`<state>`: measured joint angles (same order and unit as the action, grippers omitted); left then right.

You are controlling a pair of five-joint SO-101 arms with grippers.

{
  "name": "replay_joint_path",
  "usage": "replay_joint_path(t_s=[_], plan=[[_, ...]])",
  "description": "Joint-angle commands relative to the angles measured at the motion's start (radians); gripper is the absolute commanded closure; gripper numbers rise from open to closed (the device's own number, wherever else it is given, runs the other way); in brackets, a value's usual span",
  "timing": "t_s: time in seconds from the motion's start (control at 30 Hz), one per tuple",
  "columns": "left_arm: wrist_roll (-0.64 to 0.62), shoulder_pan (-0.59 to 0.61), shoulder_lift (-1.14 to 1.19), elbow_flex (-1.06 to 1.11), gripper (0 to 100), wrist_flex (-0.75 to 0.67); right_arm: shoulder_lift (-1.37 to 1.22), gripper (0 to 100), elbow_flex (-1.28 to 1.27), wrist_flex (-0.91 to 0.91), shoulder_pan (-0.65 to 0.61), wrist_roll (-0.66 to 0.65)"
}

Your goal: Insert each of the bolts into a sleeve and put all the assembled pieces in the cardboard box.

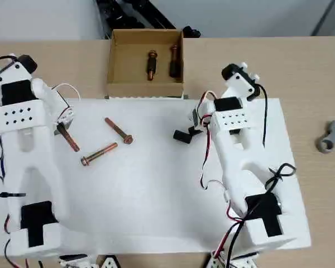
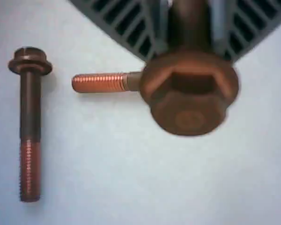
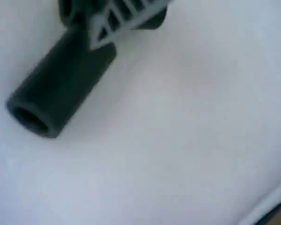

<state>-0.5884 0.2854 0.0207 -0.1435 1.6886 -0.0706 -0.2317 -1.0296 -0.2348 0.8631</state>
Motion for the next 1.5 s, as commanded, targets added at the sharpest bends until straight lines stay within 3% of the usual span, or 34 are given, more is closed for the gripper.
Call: replay_joint_path(t_s=[0.0, 0.3, 0.63, 1.03, 1.47], plan=[[0.005, -0.006, -0.054, -0.005, 100, -0.021, 0.048, 85.6, -0.023, 0.084, -0.007, 0.008], [0.005, -0.003, -0.054, -0.004, 100, -0.021, 0.039, 85.5, -0.028, 0.171, -0.019, 0.058], [0.008, 0.002, -0.058, 0.058, 100, -0.057, -0.197, 85.5, -0.014, 0.205, -0.038, 0.100], [0.008, 0.002, -0.054, 0.058, 100, -0.058, -0.211, 85.9, 0.000, 0.205, -0.036, 0.098], [0.008, 0.002, -0.058, 0.058, 100, -0.058, -0.211, 86.0, 0.002, 0.051, -0.111, -0.144]])
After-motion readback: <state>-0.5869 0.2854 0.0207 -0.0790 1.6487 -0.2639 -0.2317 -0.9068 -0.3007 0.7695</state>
